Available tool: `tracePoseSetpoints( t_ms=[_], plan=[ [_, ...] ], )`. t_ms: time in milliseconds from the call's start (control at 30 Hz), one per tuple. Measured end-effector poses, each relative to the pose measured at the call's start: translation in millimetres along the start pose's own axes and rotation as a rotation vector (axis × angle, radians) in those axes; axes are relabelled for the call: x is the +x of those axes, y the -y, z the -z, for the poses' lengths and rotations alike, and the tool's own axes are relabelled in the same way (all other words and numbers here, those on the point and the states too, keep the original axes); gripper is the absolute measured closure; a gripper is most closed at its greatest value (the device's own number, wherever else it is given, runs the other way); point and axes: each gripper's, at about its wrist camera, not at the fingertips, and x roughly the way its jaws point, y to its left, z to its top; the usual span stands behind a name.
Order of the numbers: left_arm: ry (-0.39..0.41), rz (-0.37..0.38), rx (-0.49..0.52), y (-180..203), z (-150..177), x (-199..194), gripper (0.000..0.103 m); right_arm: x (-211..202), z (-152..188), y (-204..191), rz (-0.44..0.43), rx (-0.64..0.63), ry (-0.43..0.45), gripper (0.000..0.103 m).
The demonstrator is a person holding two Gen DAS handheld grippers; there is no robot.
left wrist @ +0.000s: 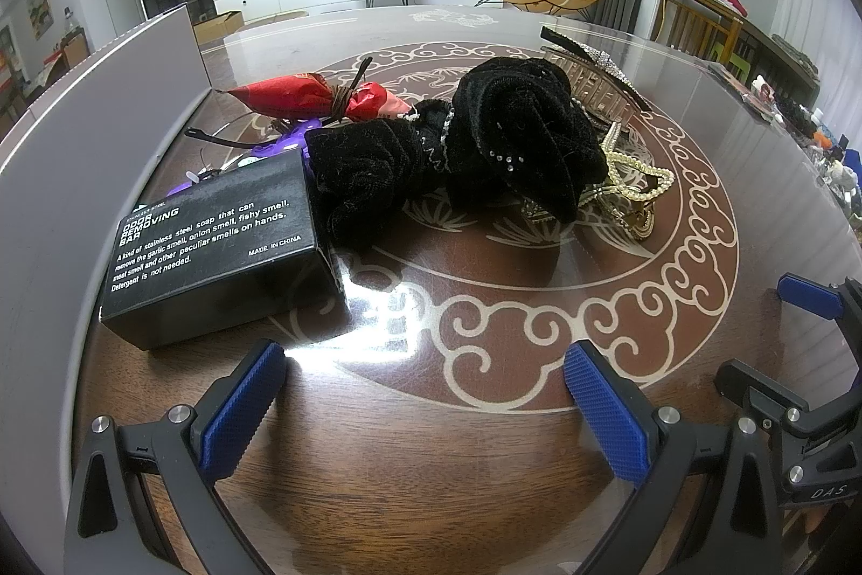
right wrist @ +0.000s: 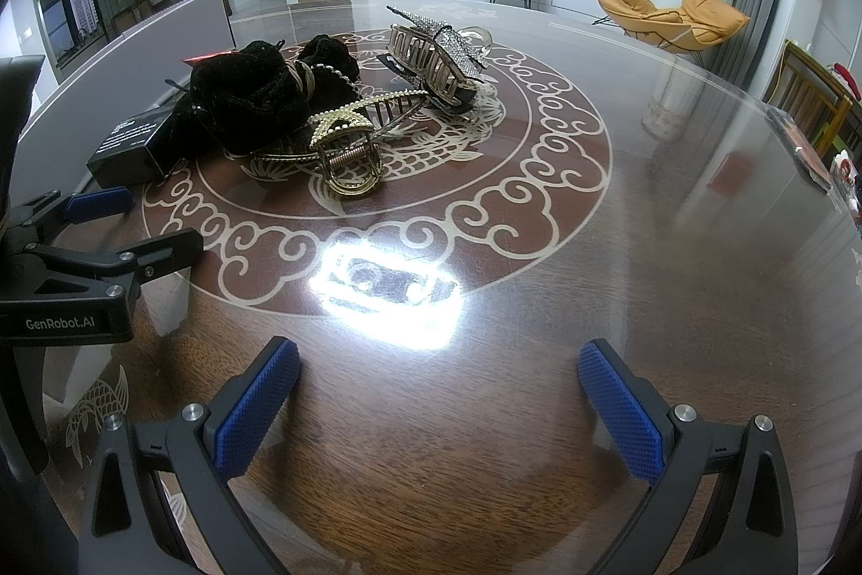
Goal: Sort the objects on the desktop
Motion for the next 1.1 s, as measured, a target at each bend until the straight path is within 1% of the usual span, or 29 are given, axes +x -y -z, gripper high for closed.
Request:
tracePoseSetpoints(
  t_ms=[400,433,500,600,633,700,733,767,800,833,900,967,1000,1100],
  plan=[
    [0.0,0.0,0.0,0,0,0,0.0,0,-1,0,-0.004,0.0,0.001,0.0],
    [-0.003,0.003,0.006,0,1,-1,0.0,2,-4,-4,-0.032,-0.006,-0.002,0.0],
    [-0.004,0.009,0.014,-7,11,-16,0.0,4,-13,-3,-0.122,-0.019,-0.006,0.0],
    [-0.002,0.012,0.016,-16,30,-27,0.0,14,-39,-7,-0.187,-0.04,-0.005,0.0],
    [-0.001,0.015,0.02,-17,36,-32,0.0,20,-49,-12,-0.199,-0.065,0.006,0.002],
    [-0.002,0.02,0.027,-20,41,-33,0.0,33,-66,-25,-0.206,-0.133,0.011,0.015],
    [-0.002,0.021,0.03,-20,42,-34,0.0,41,-75,-31,-0.204,-0.165,0.004,0.028],
    [-0.002,0.024,0.033,-21,44,-36,0.0,48,-82,-37,-0.211,-0.188,-0.002,0.045],
    [-0.003,0.026,0.037,-22,45,-37,0.0,52,-86,-44,-0.204,-0.205,0.01,0.051],
    [-0.003,0.029,0.04,-21,46,-37,0.0,53,-89,-47,-0.184,-0.214,0.022,0.07],
    [-0.01,0.037,0.055,-24,49,-40,0.0,54,-87,-46,-0.205,-0.207,0.027,0.07],
    [-0.025,0.038,0.061,-32,54,-45,0.0,47,-76,-40,-0.208,-0.205,0.034,0.07],
    [-0.028,0.034,0.056,-36,53,-46,0.0,40,-66,-36,-0.212,-0.207,0.035,0.07],
    [0.004,0.04,0.037,-48,40,-53,0.0,14,-32,-22,-0.205,-0.205,0.041,0.07]
  ],
)
